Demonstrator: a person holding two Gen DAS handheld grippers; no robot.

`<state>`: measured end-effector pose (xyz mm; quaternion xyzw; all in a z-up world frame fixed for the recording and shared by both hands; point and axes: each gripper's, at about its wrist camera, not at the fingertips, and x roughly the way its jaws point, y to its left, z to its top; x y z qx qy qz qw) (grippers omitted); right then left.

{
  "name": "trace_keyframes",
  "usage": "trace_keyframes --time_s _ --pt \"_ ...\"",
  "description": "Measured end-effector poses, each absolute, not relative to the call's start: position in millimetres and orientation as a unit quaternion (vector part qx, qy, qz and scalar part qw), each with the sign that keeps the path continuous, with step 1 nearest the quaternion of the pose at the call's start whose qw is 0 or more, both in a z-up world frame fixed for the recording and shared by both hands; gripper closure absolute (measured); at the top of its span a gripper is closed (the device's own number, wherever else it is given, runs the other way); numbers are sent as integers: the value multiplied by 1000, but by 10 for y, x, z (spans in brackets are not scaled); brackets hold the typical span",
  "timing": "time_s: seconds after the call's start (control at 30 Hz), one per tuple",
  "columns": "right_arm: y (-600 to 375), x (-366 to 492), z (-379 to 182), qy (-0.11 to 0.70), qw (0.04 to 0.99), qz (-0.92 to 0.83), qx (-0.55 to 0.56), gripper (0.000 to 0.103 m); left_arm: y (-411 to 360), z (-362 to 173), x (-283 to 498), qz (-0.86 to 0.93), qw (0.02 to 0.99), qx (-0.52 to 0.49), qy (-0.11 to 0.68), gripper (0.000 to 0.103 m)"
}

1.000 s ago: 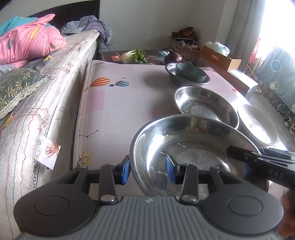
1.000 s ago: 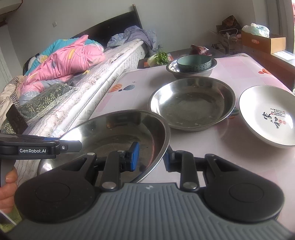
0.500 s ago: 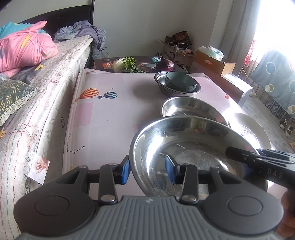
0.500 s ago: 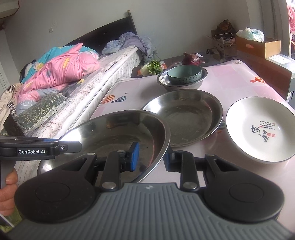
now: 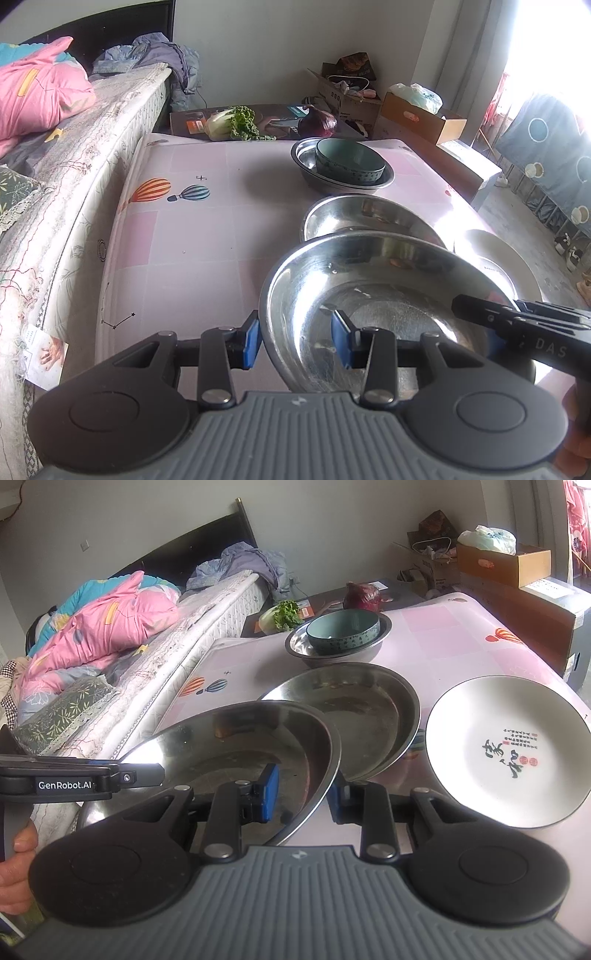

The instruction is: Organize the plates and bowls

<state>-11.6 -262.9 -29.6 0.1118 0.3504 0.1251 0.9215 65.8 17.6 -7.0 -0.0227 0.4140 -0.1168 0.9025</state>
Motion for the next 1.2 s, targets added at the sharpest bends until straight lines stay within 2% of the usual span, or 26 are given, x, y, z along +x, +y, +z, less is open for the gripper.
trace_keyframes --time_s 1.2 --pt "-3190 868 -714 394 903 75 153 72 -373 -459 1640 -140 879 2 457 60"
